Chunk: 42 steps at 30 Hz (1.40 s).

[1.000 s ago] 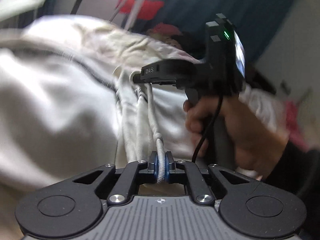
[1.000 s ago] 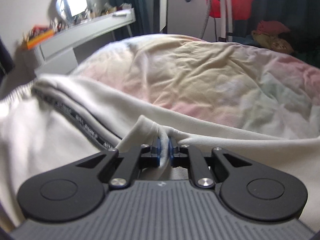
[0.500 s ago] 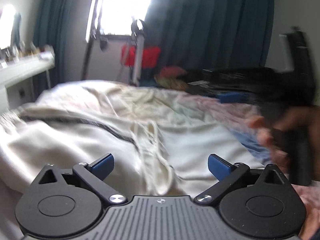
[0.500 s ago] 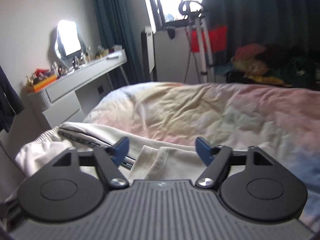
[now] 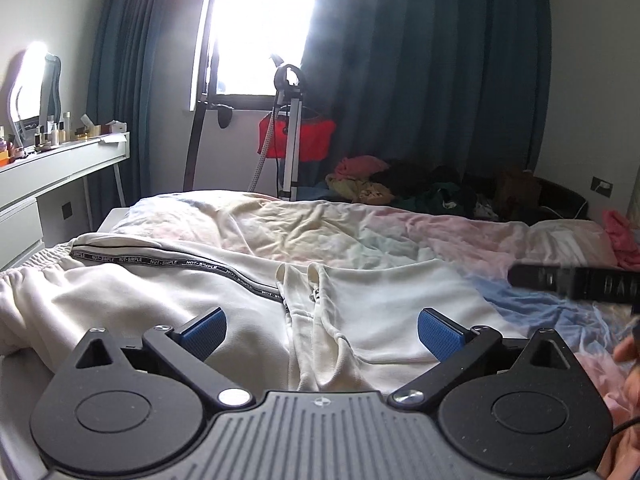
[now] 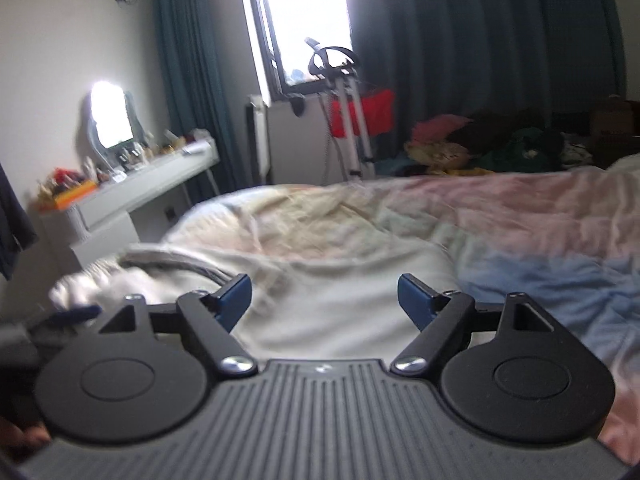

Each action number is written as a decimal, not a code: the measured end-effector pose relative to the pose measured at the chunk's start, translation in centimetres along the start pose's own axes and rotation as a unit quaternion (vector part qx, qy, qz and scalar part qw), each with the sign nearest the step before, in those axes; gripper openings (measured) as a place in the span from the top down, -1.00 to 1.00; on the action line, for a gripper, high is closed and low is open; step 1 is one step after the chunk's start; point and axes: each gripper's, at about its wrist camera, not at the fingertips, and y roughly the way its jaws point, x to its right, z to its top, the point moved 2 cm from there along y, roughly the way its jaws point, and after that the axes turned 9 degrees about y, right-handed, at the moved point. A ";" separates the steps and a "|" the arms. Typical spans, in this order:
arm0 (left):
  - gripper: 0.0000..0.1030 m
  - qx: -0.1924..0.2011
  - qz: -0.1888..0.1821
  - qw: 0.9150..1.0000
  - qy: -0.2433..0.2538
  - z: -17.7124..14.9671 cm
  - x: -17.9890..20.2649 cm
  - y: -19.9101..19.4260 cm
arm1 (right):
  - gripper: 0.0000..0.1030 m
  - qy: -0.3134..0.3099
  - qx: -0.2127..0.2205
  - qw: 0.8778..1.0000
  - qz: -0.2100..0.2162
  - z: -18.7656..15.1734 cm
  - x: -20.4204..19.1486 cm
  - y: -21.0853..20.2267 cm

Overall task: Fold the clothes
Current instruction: 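Release the drawstrings and hem, opening both grippers, then grasp the waistband with the left gripper and lift it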

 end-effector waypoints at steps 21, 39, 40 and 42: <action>-0.99 -0.147 0.029 0.912 -0.382 -6.8 -11.5 5.8 | -0.59 0.041 -0.043 0.998 -0.029 -1.9 1.5 2.1; -0.99 -0.098 0.089 0.767 -0.628 -11.9 -26.1 1.9 | -0.58 0.033 -0.089 0.995 -0.044 -4.1 1.7 4.9; -0.98 -0.091 0.094 0.763 -0.633 -12.0 -27.1 2.2 | -0.59 0.034 -0.090 0.995 -0.041 -4.2 1.7 5.2; -0.98 -0.078 0.106 0.758 -0.638 -12.1 -29.1 2.9 | -0.59 0.036 -0.090 0.995 -0.032 -4.3 1.5 6.0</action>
